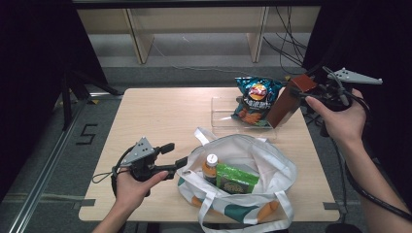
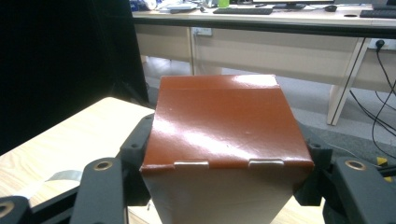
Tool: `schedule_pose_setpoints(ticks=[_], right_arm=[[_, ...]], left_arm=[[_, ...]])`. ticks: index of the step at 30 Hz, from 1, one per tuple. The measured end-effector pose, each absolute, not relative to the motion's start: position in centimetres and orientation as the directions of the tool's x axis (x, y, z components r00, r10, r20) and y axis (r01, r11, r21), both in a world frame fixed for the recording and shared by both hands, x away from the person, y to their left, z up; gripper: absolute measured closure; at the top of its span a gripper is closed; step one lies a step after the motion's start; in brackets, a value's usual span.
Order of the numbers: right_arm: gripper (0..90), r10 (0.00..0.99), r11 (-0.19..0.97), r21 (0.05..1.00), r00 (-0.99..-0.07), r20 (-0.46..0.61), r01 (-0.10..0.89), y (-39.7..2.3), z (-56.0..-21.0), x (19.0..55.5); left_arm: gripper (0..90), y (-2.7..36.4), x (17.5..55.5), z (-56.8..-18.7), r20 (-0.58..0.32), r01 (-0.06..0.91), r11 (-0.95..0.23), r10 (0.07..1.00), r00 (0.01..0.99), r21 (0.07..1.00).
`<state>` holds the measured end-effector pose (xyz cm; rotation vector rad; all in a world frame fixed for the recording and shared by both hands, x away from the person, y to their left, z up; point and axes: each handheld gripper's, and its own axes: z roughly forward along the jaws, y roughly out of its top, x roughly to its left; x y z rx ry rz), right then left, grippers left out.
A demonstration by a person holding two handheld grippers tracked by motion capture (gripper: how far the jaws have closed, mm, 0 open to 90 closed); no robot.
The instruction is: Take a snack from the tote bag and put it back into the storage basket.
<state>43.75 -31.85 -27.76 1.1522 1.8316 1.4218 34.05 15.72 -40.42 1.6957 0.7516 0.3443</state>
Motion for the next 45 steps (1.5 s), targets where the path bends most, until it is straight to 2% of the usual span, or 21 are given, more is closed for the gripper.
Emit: schedule_pose_setpoints(ticks=[45], right_arm=[[39.2,0.901,0.064,0.936,-0.424,0.095,0.345,-30.8,-28.9,46.8]], left_arm=[[29.6,15.7,34.1,-40.4,-0.162,0.299,-0.107,0.646,0.746,0.948]])
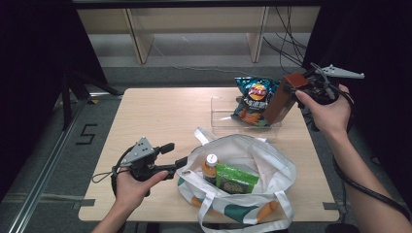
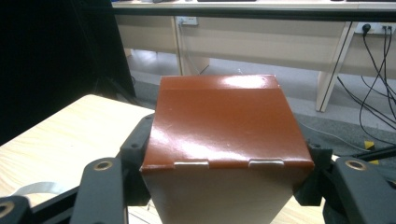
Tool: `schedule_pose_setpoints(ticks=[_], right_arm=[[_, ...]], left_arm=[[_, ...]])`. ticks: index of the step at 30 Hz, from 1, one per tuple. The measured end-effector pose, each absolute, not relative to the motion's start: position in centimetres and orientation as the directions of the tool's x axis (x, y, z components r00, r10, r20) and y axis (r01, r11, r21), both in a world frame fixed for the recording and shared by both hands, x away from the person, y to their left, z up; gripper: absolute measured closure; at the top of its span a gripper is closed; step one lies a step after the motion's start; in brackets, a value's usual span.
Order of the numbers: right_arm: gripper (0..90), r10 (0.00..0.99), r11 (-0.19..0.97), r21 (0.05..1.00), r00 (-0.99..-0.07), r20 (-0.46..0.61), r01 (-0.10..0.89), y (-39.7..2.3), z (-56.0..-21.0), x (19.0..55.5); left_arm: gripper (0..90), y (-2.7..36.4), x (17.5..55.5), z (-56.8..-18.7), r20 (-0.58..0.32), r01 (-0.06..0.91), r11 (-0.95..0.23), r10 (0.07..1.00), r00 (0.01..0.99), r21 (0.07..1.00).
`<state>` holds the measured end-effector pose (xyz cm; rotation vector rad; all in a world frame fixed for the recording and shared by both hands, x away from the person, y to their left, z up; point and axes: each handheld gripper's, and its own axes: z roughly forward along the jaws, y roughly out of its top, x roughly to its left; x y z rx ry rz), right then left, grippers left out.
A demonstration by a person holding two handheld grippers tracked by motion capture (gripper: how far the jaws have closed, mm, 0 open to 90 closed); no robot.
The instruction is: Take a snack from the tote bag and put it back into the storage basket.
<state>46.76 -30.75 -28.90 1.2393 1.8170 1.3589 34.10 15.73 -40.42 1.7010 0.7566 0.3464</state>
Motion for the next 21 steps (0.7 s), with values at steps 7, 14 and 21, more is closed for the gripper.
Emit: schedule_pose_setpoints(ticks=[7,14,21], right_arm=[[39.2,0.905,0.052,0.931,-0.411,0.109,0.361,-30.3,-29.1,47.2],[39.2,0.91,0.042,0.926,-0.397,0.12,0.376,-29.9,-29.4,47.7],[39.2,0.916,0.041,0.924,-0.383,0.117,0.379,-29.8,-29.6,48.2]], left_arm=[[29.6,15.7,34.1,-40.4,-0.16,0.297,-0.108,0.646,0.746,0.949],[29.6,15.7,34.1,-40.5,-0.165,0.302,-0.106,0.646,0.745,0.948],[29.6,15.8,34.1,-40.5,-0.164,0.301,-0.108,0.646,0.746,0.947]])
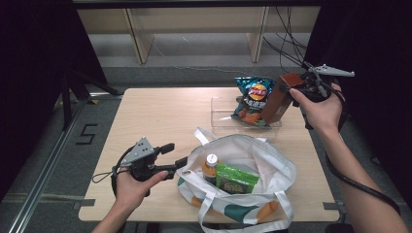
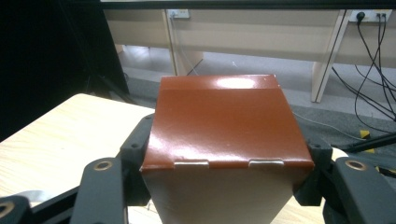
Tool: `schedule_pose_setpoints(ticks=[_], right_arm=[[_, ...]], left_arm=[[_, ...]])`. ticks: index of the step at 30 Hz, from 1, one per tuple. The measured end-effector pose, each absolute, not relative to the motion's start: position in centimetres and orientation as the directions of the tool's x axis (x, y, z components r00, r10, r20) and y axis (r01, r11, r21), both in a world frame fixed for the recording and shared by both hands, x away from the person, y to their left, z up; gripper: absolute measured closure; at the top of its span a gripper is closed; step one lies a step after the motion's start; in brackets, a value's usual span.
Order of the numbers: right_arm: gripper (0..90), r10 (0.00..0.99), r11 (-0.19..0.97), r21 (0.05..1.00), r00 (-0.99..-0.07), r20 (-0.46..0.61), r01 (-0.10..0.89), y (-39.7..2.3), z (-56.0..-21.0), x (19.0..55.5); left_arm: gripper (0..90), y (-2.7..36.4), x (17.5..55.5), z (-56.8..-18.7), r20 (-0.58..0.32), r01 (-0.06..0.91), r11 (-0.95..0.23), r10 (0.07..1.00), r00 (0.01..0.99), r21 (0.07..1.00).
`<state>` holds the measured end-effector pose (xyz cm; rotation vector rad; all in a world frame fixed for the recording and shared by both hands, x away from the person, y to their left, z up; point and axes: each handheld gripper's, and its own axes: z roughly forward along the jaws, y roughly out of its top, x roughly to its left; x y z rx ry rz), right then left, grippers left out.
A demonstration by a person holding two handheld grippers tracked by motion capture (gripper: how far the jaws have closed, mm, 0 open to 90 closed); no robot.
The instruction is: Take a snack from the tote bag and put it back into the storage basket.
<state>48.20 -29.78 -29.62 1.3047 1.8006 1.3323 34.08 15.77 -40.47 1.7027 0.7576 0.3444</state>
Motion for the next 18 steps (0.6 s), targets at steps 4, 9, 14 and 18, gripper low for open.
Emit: schedule_pose_setpoints(ticks=[4,9,14,18], right_arm=[[39.2,0.917,0.042,0.924,-0.382,0.116,0.381,-29.8,-29.77,48.39],[39.2,0.92,0.036,0.92,-0.372,0.121,0.39,-29.62,-29.99,48.68],[39.2,0.924,0.035,0.919,-0.364,0.12,0.392,-29.52,-30.15,48.92],[39.2,0.927,0.042,0.916,-0.358,0.113,0.4,-29.55,-30.37,49.2]], left_arm=[[29.5,15.8,34.09,-40.41,-0.161,0.298,-0.108,0.646,0.746,0.948],[29.5,15.73,34.07,-40.43,-0.165,0.301,-0.106,0.645,0.746,0.948],[29.6,15.75,34.14,-40.43,-0.165,0.301,-0.105,0.645,0.746,0.948],[29.6,15.79,34.11,-40.48,-0.164,0.302,-0.108,0.645,0.746,0.947]])
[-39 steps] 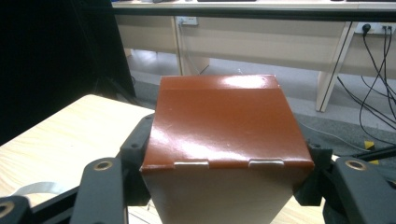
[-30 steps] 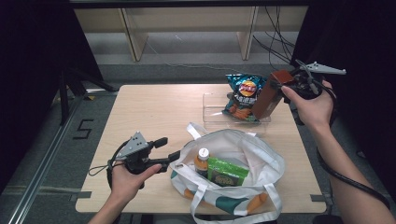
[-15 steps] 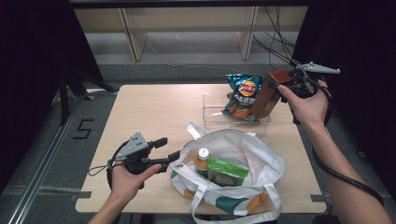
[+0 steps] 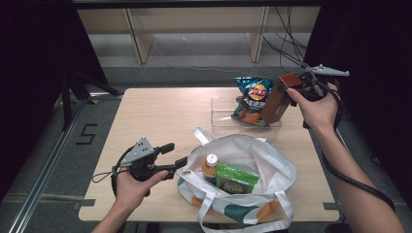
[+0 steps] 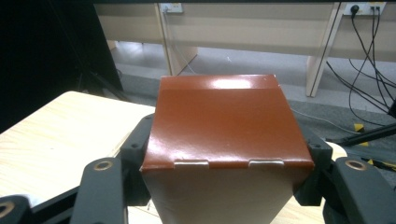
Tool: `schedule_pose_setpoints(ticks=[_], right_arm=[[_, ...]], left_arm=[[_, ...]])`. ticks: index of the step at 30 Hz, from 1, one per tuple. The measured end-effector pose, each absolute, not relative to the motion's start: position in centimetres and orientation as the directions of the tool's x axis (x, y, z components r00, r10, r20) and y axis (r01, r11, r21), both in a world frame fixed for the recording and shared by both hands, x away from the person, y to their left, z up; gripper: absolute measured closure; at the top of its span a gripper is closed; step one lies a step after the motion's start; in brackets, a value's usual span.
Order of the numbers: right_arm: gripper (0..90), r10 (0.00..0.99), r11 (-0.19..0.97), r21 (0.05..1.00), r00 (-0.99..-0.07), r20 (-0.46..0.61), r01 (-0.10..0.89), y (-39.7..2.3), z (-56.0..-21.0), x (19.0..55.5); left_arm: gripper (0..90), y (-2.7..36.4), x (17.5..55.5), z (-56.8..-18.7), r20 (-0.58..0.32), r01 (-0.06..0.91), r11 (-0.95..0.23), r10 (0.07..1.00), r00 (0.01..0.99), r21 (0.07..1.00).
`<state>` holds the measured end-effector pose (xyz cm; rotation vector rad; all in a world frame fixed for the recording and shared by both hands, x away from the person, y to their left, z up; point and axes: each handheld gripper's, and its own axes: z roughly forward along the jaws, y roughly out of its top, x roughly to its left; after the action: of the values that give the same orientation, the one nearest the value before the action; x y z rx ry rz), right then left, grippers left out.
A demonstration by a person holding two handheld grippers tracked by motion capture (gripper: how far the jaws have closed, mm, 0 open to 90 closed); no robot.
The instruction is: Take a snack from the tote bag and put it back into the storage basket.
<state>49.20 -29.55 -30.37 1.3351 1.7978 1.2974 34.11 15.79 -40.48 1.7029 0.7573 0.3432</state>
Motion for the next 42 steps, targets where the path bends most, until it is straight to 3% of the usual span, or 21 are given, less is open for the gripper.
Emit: schedule_pose_setpoints(ticks=[42], right_arm=[[39.3,0.948,0.012,0.908,-0.294,0.123,0.418,-29.1,-32.2,50.7]], left_arm=[[29.7,15.8,34.2,-40.5,-0.163,0.3,-0.108,0.645,0.747,0.948]])
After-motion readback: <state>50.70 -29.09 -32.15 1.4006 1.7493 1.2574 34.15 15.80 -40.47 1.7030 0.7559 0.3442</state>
